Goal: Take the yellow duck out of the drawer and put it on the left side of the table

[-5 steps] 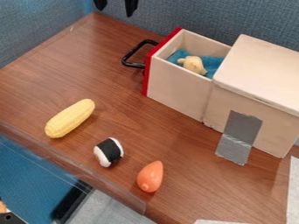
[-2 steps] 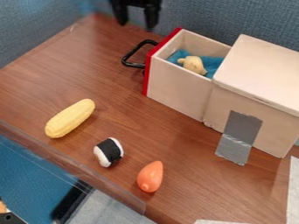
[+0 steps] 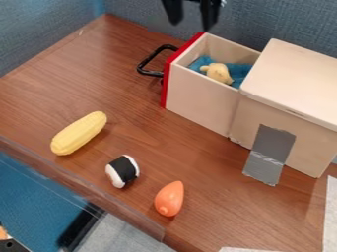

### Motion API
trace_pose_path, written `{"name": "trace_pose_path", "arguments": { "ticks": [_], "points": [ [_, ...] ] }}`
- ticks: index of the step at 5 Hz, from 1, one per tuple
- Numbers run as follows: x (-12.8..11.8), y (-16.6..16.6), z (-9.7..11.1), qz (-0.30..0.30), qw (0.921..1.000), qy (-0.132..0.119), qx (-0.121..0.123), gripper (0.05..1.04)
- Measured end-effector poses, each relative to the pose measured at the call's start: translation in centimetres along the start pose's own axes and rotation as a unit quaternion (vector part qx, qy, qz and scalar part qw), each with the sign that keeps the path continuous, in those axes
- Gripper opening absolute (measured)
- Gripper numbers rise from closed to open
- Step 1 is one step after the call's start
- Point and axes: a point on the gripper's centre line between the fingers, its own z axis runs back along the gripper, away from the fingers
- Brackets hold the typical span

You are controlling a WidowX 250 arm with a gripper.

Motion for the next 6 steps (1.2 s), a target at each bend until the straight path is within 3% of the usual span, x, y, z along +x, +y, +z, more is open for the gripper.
{"name": "trace_pose_path", "arguments": {
  "ticks": [2,3,5,6],
  "points": [
    [-0.9,-4.4,-2.0,-0.053,0.9981,0.026,-0.019,0.999],
    [-1.7,-5.1,-3.6,-0.064,0.9967,0.046,-0.015,1.000],
    [-2.5,-3.4,-6.4,-0.054,0.9939,0.092,0.025,0.999],
    [-1.5,-3.0,-6.0,-0.048,0.9951,0.081,0.030,0.995]
  ]
}}
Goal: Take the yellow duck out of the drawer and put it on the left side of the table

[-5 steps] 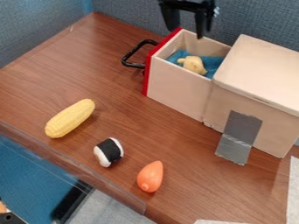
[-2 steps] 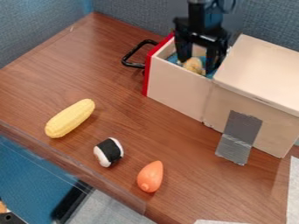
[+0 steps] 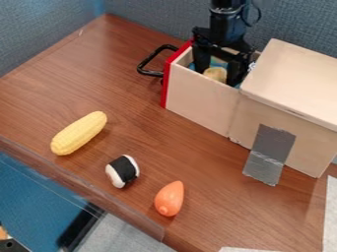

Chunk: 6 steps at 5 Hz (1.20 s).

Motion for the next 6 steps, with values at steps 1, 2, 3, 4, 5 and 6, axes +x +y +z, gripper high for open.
{"name": "trace_pose_path", "arguments": {
  "ticks": [1,2,3,4,5,6],
  "points": [
    [-0.3,1.2,-0.9,0.015,0.9998,0.011,-0.002,0.921],
    [-0.3,0.7,-0.9,0.001,0.9998,0.017,-0.006,0.636],
    [0.3,0.4,-0.2,-0.010,0.9998,0.010,-0.015,0.448],
    [0.7,0.0,0.6,-0.016,0.9995,0.008,-0.026,0.408],
    [1.4,1.3,2.8,-0.012,0.9994,-0.014,-0.029,0.408],
    [1.7,3.3,7.1,0.003,0.9978,-0.063,-0.022,0.408]
  ]
}}
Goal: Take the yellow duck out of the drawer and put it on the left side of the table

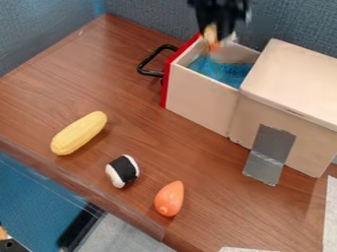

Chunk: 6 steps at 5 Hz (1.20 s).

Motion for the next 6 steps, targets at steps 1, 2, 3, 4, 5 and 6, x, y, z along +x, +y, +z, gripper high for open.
{"name": "trace_pose_path", "arguments": {
  "ticks": [1,2,3,4,5,6],
  "points": [
    [-1.2,3.3,4.0,0.027,0.9986,-0.036,0.028,0.408],
    [-4.7,7.4,5.5,0.062,0.9958,-0.028,0.062,0.407],
    [-8.9,11.6,5.6,0.103,0.9901,0.006,0.096,0.406],
    [-12.4,14.8,4.8,0.142,0.9832,0.017,0.113,0.406],
    [-13.7,15.7,3.9,0.139,0.9816,0.021,0.129,0.406],
    [-15.6,16.6,2.7,0.158,0.9765,0.039,0.142,0.434]
  ]
}}
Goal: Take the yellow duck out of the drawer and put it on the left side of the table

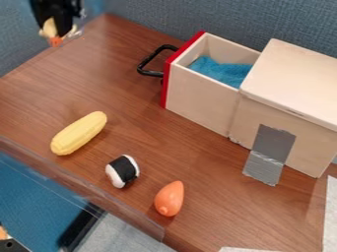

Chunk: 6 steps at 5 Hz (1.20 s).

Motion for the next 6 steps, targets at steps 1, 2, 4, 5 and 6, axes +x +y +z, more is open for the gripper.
{"name": "trace_pose_path", "arguments": {
  "ticks": [1,2,4,5,6],
  "points": [
    [-0.87,0.26,-2.07,0.006,0.9995,0.031,-0.010,0.554],
    [-1.08,0.29,-2.17,0.006,0.9992,0.036,-0.013,0.856],
    [-1.32,0.43,-1.77,0.005,0.9988,0.040,-0.029,1.009],
    [-1.33,0.47,-1.79,0.004,0.9987,0.042,-0.028,1.003],
    [-1.33,0.47,-1.79,0.004,0.9987,0.042,-0.028,1.002]
  ]
}}
